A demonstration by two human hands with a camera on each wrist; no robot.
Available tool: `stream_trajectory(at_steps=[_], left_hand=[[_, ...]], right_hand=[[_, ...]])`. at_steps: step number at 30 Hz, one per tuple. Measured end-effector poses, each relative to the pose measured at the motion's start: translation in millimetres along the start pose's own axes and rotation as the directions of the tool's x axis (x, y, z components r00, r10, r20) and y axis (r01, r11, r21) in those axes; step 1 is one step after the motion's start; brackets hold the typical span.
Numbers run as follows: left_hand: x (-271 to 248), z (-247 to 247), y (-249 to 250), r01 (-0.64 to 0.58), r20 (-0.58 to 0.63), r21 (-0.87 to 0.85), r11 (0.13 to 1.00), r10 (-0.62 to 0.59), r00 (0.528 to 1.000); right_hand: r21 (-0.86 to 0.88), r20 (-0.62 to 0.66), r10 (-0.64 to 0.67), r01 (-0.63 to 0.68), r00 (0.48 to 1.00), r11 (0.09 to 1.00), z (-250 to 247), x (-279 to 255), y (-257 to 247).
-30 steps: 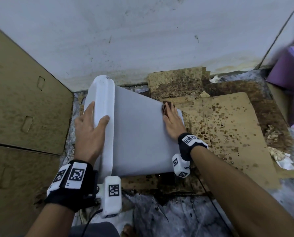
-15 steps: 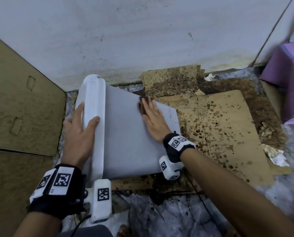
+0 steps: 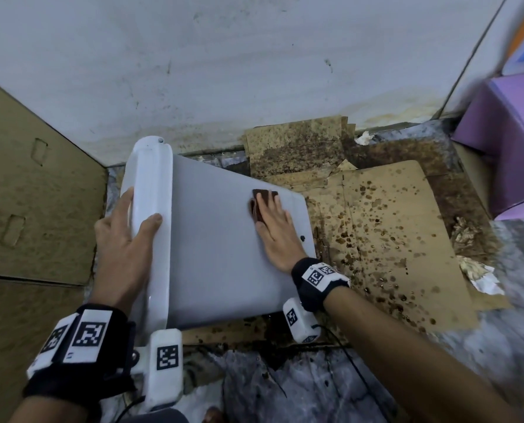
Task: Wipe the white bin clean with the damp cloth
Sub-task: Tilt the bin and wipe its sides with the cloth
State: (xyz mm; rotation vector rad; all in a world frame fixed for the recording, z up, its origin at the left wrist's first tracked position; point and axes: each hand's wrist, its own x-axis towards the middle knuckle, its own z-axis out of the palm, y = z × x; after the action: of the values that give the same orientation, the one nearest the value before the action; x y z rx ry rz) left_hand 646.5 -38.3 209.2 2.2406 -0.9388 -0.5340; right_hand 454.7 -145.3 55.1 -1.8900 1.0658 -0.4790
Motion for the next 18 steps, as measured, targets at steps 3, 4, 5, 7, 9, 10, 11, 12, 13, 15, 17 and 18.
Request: stream_trajectory(at_steps=[3,4,5,7,9,10,11,12,13,15,17,18], left_hand=[[1,0,1,-0.002,-0.006,-0.009,1.000,0.002,1.000],[2,0,0,-0.004,-0.007,-0.019,1.000,0.003,1.000],[2,0,-2,-0.006,-0.007,-0.027,1.000,0.006,1.000],[2,1,-3,-0.016,-0.011,-0.032,0.999,0.015,1.000],[1,2,-1,-0.022,-0.012,-0.025,0.999,0.021,1.000],[1,2,0,-0.019,-0.009,-0.020,1.000,0.018,1.000],[1,2,2,-0.011,-0.005,-0.016,1.000,0.011,1.000],[0,2,3,-0.004,-0.004,-0.011,1.000,0.003,1.000],[0,2,4,0.002,-0.003,-0.005,1.000,-0.002,1.000],[0,1,3,0.002,-0.002,-0.002,1.000,-0.002,1.000],[0,1,0,-0.007,-0.011,-0.020,1.000,0.007,1.000],[1,2,-1,-0.011,-0.016,-0.025,1.000,0.011,1.000]], right_hand=[[-0.027,-0.034,0.058,-0.059,0.998,0.998,-3,0,18],[-0.021,-0.042,0.114,-0.115,0.993,0.993,-5,0,27],[-0.009,-0.047,0.183,-0.184,0.982,0.983,-7,-1,37],[0.026,-0.046,0.324,-0.323,0.945,0.946,-13,-3,55],[0.067,-0.033,0.403,-0.400,0.915,0.914,-17,-6,67],[0.085,-0.034,0.418,-0.414,0.908,0.906,-17,-6,69],[0.096,-0.040,0.426,-0.421,0.904,0.902,-17,-7,68],[0.102,-0.049,0.426,-0.420,0.903,0.902,-15,-8,65],[0.104,-0.060,0.411,-0.404,0.910,0.909,-13,-10,61],[0.092,-0.077,0.319,-0.312,0.945,0.946,-6,-20,50],[0.072,-0.071,0.199,-0.194,0.977,0.978,1,-33,43],[0.063,-0.071,0.161,-0.157,0.984,0.986,4,-37,44]])
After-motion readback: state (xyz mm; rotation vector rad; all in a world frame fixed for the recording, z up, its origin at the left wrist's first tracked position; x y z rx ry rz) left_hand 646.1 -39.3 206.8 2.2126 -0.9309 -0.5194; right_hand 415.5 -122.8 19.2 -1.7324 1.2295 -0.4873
